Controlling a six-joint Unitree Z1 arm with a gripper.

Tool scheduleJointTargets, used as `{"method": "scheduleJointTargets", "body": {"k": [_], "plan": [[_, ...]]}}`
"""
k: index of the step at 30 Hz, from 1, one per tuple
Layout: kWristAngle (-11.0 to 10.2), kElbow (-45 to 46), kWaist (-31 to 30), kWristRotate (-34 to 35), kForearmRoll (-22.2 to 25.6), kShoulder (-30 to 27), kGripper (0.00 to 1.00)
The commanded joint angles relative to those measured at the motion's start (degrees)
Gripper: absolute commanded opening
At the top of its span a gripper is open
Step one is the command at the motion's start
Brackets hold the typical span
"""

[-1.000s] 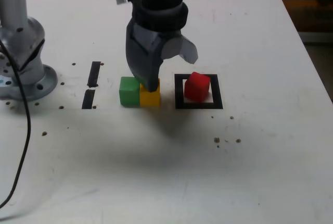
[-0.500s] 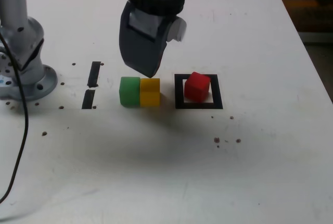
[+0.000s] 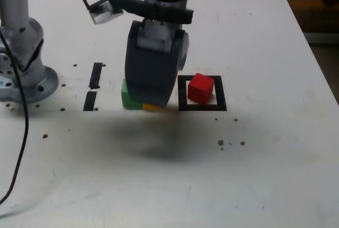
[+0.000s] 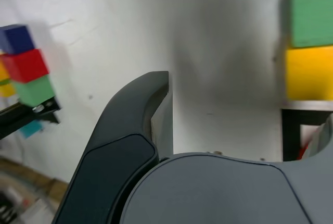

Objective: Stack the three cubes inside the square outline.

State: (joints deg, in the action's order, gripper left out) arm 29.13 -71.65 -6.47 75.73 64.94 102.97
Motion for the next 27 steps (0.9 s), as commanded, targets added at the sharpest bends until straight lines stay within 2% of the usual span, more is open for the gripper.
{"method": "scheduleJointTargets", "body": {"k": [1,7,10,17,27], "plan": [[0.7,0.5,0.8,-0.1,-0.3,-0.1,1.00],[1.4,2.5,3.9,-0.1,-0.5,-0.7,1.00],[0.5,2.6,5.2,-0.1,0.6,-0.9,1.00],[-3.2,2.1,6.5,-0.1,2.8,-0.3,1.00],[-4.9,1.4,6.7,-0.1,2.7,2.2,1.00]]}}
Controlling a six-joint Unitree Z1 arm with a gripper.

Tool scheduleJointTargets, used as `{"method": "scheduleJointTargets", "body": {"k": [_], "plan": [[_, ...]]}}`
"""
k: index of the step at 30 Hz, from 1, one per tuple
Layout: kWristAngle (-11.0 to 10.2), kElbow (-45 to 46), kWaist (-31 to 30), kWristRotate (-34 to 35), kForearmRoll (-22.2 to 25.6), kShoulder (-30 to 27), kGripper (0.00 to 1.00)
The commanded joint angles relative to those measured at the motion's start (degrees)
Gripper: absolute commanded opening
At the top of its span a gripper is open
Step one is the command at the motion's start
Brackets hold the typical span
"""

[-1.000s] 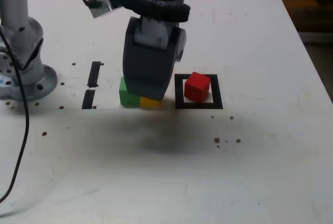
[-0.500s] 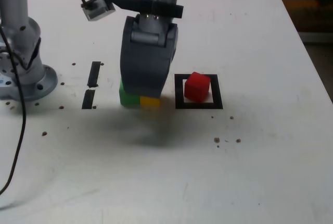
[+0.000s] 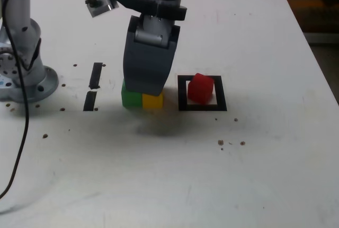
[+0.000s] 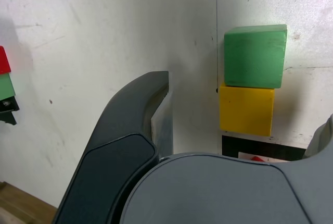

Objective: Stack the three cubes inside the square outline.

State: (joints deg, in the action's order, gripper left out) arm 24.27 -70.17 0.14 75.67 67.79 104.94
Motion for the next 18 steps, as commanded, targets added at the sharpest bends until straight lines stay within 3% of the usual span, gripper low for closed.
{"method": "scheduleJointTargets", "body": {"k": [1,18], "plan": [[-0.2,-0.1,0.1,-0.1,-0.3,0.3,1.00],[-1.2,0.7,-0.3,-0.3,-7.2,2.0,1.00]]}}
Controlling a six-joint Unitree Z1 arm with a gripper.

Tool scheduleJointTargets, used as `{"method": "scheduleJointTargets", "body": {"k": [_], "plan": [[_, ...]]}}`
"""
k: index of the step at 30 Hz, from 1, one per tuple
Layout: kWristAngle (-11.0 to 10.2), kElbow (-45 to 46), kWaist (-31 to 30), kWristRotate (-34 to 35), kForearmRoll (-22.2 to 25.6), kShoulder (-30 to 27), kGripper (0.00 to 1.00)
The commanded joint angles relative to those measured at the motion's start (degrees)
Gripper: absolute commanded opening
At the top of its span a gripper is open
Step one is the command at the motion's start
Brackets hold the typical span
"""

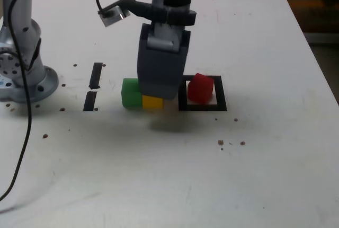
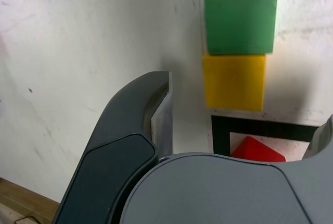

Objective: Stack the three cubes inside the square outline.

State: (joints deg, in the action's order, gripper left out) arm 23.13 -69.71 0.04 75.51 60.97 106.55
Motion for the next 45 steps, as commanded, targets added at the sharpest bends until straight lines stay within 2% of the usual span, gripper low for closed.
{"method": "scheduleJointTargets", "body": {"k": [1,19,30,45], "plan": [[-0.2,0.4,-0.4,-0.2,-0.9,0.5,1.00],[-1.0,4.5,-1.9,0.0,-6.8,-0.1,1.00],[-2.4,5.1,-2.2,0.0,-7.2,-0.6,1.00],[-2.7,7.0,-2.5,0.0,-8.2,-2.0,0.99]]}}
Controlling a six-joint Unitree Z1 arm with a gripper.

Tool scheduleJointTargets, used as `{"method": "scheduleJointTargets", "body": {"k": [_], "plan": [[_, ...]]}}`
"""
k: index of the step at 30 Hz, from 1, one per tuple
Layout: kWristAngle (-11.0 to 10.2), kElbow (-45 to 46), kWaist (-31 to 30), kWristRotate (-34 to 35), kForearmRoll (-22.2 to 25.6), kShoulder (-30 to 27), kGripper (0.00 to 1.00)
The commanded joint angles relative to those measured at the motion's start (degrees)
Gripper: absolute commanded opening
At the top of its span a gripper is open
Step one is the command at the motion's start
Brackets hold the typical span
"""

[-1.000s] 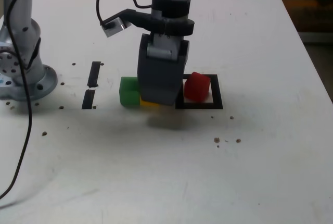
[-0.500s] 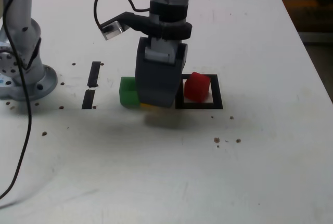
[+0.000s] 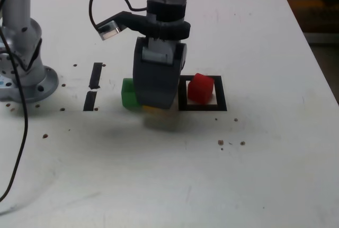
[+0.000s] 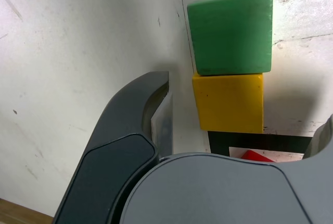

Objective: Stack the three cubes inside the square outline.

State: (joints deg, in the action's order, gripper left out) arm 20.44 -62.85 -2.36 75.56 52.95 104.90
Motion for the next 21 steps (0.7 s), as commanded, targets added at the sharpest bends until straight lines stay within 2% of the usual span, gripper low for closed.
{"method": "scheduleJointTargets", "body": {"k": [1,6,13,21], "plan": [[0.0,0.2,-0.2,0.0,-0.4,-0.3,0.99],[0.0,0.7,-0.3,0.0,-1.1,-0.3,0.98],[-0.1,1.0,-0.5,0.0,-1.6,-0.2,0.90],[-1.9,-0.4,-0.7,0.0,-0.4,1.3,0.81]]}}
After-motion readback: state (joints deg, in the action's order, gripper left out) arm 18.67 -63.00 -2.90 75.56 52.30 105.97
